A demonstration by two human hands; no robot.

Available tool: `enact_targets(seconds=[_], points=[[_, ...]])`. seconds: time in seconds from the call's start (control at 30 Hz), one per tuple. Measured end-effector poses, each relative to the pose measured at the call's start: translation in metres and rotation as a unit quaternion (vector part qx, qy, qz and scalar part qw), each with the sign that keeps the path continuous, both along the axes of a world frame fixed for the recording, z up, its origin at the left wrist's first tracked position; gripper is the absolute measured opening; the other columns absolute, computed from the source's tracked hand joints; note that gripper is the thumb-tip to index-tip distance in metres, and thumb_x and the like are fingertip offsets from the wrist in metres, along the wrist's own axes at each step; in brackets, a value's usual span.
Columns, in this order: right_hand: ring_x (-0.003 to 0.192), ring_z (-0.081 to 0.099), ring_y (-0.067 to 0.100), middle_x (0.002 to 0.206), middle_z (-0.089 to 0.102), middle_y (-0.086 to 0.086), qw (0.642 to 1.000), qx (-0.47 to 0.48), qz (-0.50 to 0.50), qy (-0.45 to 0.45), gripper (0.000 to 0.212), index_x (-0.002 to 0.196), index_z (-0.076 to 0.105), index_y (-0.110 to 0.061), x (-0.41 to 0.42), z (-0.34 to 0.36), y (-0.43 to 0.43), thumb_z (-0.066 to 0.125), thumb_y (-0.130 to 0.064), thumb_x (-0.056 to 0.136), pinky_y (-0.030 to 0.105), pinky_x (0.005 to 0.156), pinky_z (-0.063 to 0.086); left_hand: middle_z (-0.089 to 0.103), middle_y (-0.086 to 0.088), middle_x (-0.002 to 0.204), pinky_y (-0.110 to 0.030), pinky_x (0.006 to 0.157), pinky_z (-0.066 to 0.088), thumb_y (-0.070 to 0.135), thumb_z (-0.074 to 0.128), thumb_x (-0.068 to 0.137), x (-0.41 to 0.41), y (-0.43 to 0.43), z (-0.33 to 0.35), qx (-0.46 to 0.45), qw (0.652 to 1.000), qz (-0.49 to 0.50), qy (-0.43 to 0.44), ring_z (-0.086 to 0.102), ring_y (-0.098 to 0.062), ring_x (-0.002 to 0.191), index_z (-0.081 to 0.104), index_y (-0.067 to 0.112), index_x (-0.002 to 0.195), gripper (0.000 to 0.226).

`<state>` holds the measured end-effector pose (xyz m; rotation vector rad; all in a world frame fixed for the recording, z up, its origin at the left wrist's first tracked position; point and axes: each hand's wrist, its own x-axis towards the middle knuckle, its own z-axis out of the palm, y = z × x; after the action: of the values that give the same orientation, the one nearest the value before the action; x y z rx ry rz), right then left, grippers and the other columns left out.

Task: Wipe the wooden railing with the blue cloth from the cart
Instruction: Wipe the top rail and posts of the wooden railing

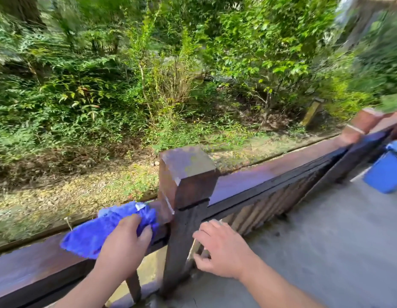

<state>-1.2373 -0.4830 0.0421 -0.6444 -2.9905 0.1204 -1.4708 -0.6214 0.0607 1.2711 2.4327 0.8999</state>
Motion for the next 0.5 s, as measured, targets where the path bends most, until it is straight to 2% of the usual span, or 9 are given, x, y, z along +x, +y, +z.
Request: enact_targets(seconds=[0.07, 0.13, 0.2, 0.27, 0.33, 0.4, 0.5], points=[[0.104, 0.052, 0.024, 0.109, 0.058, -0.001, 1.0, -0.007, -0.023, 0.013, 0.043, 0.116, 0.06, -0.021, 0.028, 0.0, 0.038, 0.058, -0.052, 0.087, 0.043, 0.09, 0.051, 0.046, 0.001, 0.063, -0.038, 0.052, 0.03, 0.03, 0.06, 0.089, 0.029, 0.022, 0.003, 0.054, 0.996, 0.045, -0.059, 0.045, -0.011, 0.061, 0.036, 0.021, 0.065, 0.035], [0.112, 0.053, 0.026, 0.119, 0.061, 0.002, 0.999, -0.02, -0.042, 0.027, 0.054, 0.127, 0.061, -0.019, 0.05, 0.002, 0.077, 0.056, -0.054, 0.087, 0.044, 0.098, 0.05, 0.05, -0.003, 0.065, -0.032, 0.06, 0.038, 0.029, 0.061, 0.091, 0.065, 0.041, 0.005, 0.085, 0.988, 0.078, -0.106, 0.049, -0.011, 0.065, 0.041, 0.02, 0.069, 0.031], [0.118, 0.051, 0.025, 0.126, 0.059, 0.001, 0.997, -0.034, -0.06, 0.043, 0.06, 0.134, 0.059, -0.02, 0.067, 0.004, 0.111, 0.053, -0.056, 0.087, 0.043, 0.103, 0.047, 0.053, -0.007, 0.063, -0.034, 0.065, 0.043, 0.033, 0.063, 0.091, 0.1, 0.054, 0.009, 0.111, 0.976, 0.129, -0.138, 0.052, -0.015, 0.065, 0.044, 0.021, 0.075, 0.028], [0.123, 0.047, 0.021, 0.132, 0.055, -0.003, 0.996, -0.044, -0.063, 0.052, 0.063, 0.14, 0.054, -0.023, 0.086, 0.003, 0.144, 0.05, -0.059, 0.089, 0.04, 0.107, 0.043, 0.052, -0.007, 0.061, -0.044, 0.061, 0.04, 0.045, 0.059, 0.086, 0.131, 0.065, 0.011, 0.115, 0.968, 0.187, -0.122, 0.053, -0.026, 0.066, 0.044, 0.021, 0.076, 0.03], [0.13, 0.042, 0.018, 0.138, 0.051, -0.006, 0.996, -0.053, -0.058, 0.047, 0.066, 0.145, 0.049, -0.025, 0.101, 0.004, 0.174, 0.045, -0.061, 0.09, 0.039, 0.111, 0.038, 0.053, -0.006, 0.064, -0.047, 0.061, 0.041, 0.051, 0.051, 0.079, 0.151, 0.074, 0.017, 0.1, 0.972, 0.194, -0.084, 0.053, -0.034, 0.067, 0.045, 0.019, 0.074, 0.033], [0.133, 0.039, 0.017, 0.143, 0.048, -0.007, 0.996, -0.066, -0.05, 0.042, 0.068, 0.147, 0.046, -0.026, 0.115, 0.004, 0.203, 0.042, -0.062, 0.09, 0.04, 0.114, 0.037, 0.058, -0.007, 0.072, -0.052, 0.069, 0.047, 0.051, 0.049, 0.081, 0.171, 0.091, 0.02, 0.07, 0.987, 0.135, -0.055, 0.059, -0.034, 0.074, 0.055, 0.016, 0.078, 0.035], [0.138, 0.036, 0.017, 0.148, 0.046, -0.006, 0.997, -0.065, -0.035, 0.028, 0.071, 0.15, 0.042, -0.027, 0.123, 0.001, 0.239, 0.047, -0.063, 0.089, 0.042, 0.117, 0.037, 0.068, -0.003, 0.084, -0.044, 0.077, 0.046, 0.039, 0.052, 0.084, 0.197, 0.126, 0.024, 0.101, 0.993, 0.054, 0.036, 0.066, -0.028, 0.081, 0.07, 0.013, 0.083, 0.032]])
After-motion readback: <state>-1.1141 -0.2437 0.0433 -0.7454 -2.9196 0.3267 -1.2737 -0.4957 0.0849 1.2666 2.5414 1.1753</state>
